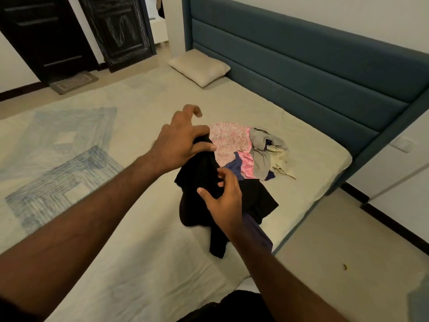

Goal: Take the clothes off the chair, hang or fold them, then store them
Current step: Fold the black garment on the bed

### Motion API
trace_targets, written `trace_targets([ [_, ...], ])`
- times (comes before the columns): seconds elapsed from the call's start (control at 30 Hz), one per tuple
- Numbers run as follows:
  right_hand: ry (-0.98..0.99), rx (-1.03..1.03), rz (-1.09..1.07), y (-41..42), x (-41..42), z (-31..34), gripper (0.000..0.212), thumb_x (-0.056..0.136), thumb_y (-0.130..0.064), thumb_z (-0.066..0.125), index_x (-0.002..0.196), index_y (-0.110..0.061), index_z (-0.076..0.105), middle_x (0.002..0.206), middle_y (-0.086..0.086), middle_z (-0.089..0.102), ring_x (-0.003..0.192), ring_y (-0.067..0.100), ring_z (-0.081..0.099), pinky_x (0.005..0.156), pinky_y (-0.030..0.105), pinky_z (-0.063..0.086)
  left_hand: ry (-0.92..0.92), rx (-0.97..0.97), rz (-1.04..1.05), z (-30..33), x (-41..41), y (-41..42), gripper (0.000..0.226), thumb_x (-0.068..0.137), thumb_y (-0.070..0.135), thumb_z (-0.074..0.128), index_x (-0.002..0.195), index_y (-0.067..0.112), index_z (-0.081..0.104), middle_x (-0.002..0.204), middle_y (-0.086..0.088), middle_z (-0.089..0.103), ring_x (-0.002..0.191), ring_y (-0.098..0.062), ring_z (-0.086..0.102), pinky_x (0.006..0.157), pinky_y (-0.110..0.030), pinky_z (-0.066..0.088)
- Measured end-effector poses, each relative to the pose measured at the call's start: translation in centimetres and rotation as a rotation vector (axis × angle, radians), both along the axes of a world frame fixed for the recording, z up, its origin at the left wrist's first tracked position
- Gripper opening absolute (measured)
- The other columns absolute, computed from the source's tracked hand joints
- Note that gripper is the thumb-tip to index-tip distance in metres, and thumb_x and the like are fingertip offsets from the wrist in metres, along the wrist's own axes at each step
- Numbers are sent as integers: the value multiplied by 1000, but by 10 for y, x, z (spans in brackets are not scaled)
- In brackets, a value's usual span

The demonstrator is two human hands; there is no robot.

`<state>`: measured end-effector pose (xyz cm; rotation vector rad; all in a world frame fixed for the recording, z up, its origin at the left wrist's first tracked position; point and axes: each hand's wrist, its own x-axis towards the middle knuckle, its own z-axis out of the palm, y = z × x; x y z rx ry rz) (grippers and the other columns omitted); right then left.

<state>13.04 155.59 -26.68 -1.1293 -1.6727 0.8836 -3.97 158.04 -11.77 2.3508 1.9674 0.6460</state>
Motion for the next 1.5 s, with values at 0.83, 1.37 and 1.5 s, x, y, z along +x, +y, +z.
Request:
trace_targets([
  [0.83,-724,-563,943,111,90,40,30,89,-38,76,70,-16,67,64,-1,55,63,16,52,67,32,43,-565,-17,197,34,-134,-95,15,98,20,63,102,8,72,94,-12,69,87,-15,65,77,-22,52],
  [1.37,-193,-857,901,175,143,127,32,78,9,65,109,6,71,110,27,72,100,37,72,82,39,62,-1034,285,521,16,-221,-153,17,99,18,63,90,28,73,85,14,68,88,-6,64,80,-21,58],
  [1.5,-524,-787,664,211,131,104,21,95,-9,64,111,-2,74,111,18,75,103,33,73,90,41,60,-950,105,559,-9,-263,-166,32,83,31,74,99,4,69,79,10,71,75,-4,66,74,-17,56],
])
